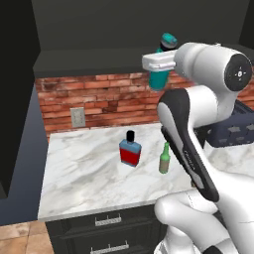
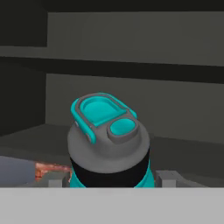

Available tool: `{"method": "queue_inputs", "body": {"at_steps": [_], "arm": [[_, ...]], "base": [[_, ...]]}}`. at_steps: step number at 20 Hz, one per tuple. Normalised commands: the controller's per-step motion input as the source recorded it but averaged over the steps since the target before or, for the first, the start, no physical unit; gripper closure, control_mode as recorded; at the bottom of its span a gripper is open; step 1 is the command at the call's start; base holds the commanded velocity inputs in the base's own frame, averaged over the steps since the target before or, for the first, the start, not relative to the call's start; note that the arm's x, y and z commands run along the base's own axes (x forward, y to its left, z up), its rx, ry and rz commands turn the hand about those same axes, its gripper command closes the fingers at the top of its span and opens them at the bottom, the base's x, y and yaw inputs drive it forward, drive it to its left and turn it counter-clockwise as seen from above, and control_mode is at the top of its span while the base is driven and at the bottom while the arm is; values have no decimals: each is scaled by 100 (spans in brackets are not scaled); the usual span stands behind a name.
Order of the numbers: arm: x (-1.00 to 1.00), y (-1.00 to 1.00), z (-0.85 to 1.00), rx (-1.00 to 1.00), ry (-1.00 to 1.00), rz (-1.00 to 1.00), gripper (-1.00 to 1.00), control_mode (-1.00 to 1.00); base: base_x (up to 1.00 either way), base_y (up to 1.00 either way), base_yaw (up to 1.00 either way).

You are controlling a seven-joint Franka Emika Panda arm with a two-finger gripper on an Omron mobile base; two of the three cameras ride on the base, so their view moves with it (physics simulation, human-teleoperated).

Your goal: Sort all alcoholic drinks to one cabinet, and non-alcoholic drinks to the other.

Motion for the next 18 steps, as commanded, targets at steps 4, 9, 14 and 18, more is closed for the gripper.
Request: {"method": "queue_inputs", "body": {"at_steps": [4,9,14,18], "arm": [[21,4,61,0,0,1,100,-100],[32,12,35,0,1,0,100,-100],[49,8,6,0,0,1,100,-100],[43,0,0,0,0,5,100,-100]], "base": [[0,0,0],[0,0,0],[0,0,0],[0,0,0]]}}
